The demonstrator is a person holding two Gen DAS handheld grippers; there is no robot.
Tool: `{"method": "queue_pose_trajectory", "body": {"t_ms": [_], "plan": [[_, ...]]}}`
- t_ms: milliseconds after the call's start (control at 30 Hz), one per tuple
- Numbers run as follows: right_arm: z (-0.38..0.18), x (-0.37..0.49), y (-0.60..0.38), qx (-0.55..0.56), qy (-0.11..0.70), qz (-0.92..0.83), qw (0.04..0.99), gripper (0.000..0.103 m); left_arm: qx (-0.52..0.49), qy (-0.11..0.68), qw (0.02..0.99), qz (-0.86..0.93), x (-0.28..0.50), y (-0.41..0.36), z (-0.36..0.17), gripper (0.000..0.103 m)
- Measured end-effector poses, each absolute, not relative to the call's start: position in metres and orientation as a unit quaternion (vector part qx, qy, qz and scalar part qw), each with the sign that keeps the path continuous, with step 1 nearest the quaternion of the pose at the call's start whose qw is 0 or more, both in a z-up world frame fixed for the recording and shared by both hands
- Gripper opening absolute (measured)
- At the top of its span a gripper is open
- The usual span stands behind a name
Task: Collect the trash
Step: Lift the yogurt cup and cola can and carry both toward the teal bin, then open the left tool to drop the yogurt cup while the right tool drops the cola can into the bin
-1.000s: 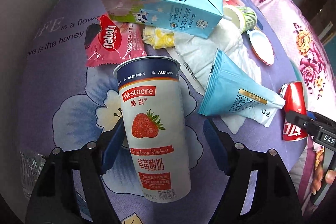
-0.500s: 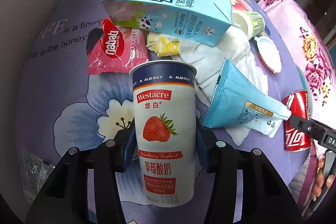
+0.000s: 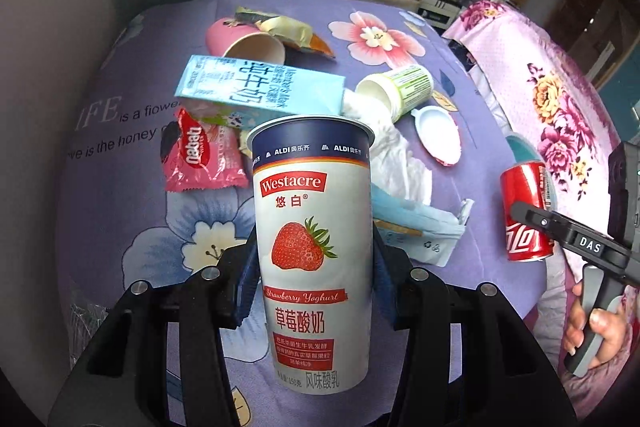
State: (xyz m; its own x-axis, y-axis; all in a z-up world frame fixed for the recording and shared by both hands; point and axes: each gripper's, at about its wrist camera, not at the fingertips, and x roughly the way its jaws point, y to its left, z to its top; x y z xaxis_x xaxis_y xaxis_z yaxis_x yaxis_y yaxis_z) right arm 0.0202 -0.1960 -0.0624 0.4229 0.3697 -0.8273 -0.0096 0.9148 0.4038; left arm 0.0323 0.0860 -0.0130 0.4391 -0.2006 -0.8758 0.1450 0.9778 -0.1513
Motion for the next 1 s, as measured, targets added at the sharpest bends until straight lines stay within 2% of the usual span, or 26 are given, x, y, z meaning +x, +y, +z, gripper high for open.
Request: {"method": "queue_pose_trajectory", "body": {"t_ms": [400,667,1000], "plan": [[-0.029,-0.002,-0.336,0.241,0.447,0.002,0.862,0.059,0.06,0.522,0.818,-0.234,0.061,-0.094,-0.011,0.05],[-0.04,-0.024,-0.409,0.282,0.425,-0.059,0.858,0.059,0.115,0.534,0.783,-0.297,0.068,-0.215,-0.038,0.05],[-0.063,-0.034,-0.442,0.294,0.436,-0.096,0.845,0.059,0.152,0.55,0.756,-0.32,0.069,-0.28,-0.073,0.05]]}}
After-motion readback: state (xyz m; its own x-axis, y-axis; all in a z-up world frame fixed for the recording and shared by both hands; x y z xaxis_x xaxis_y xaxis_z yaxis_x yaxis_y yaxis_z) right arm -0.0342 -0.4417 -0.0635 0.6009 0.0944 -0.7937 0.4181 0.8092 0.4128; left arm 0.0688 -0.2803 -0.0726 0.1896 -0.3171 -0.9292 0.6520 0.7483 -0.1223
